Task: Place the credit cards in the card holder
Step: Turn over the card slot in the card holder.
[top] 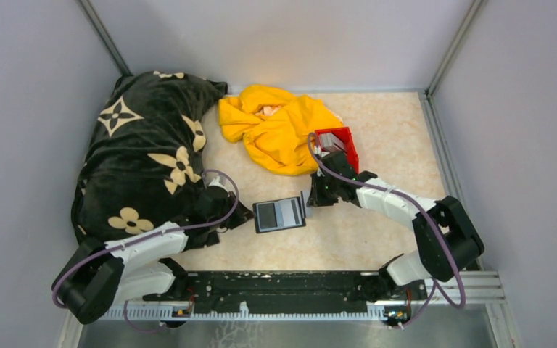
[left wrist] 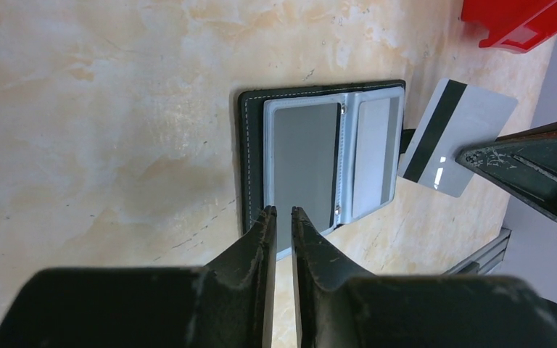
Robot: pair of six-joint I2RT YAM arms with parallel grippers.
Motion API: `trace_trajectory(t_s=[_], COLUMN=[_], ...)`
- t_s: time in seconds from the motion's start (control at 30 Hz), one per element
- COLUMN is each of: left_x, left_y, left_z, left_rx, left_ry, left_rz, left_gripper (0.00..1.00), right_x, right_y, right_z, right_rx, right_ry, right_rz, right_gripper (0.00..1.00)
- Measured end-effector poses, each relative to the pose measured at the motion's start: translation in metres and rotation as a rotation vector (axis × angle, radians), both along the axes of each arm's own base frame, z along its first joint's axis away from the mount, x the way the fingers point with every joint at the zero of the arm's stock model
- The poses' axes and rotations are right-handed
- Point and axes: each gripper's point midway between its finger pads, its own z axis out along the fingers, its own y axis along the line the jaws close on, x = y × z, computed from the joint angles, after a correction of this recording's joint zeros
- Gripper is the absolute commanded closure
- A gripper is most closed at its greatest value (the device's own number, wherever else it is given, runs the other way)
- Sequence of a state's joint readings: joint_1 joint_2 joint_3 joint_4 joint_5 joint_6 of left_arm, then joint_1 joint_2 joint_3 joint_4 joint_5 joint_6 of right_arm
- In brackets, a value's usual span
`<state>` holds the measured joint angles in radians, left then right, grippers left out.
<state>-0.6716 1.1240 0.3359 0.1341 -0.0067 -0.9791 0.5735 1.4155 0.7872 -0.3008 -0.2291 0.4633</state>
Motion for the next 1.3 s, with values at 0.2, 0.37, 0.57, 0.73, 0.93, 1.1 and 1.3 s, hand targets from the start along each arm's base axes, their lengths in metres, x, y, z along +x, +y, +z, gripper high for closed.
trace_trajectory(t_s=[0.2, 0.37, 0.57, 0.73, 0.93, 1.1, 1.3], left_x=[-0.003, -0.005, -0.006, -0.007, -0.010, -0.010, -0.011], left_y=[0.002, 0.002, 0.003, 0.003, 0.006, 0.005, 0.006], left_z=[-0.005, -0.008, -0.011, -0.014, -0.020, -0.022, -0.025], left_rx=[0.007, 0.007, 0.008, 0.006, 0.014, 0.015, 0.017], left_ry=[0.010, 0.017, 0.025, 0.031, 0.047, 0.051, 0.056], left_rz=[-0.001, -0.004, -0.004, -0.001, 0.002, 0.002, 0.004], left_gripper=[0.82, 0.83, 0.83, 0.84, 0.84, 0.85, 0.85], right_x=[-0.001, -0.001, -0.001, -0.001, 0.000, -0.001, -0.002], right_y=[0.000, 0.001, 0.003, 0.005, 0.006, 0.007, 0.009], right_z=[-0.003, -0.005, -0.004, -0.002, -0.001, -0.001, 0.000], right_rx=[-0.003, -0.002, 0.009, 0.020, 0.027, 0.031, 0.046], right_ry=[0.011, 0.015, 0.016, 0.015, 0.014, 0.017, 0.023], right_rz=[0.002, 0.004, 0.010, 0.014, 0.013, 0.013, 0.015], right_gripper=[1.00, 1.00, 1.00, 1.00, 1.00, 1.00, 1.00])
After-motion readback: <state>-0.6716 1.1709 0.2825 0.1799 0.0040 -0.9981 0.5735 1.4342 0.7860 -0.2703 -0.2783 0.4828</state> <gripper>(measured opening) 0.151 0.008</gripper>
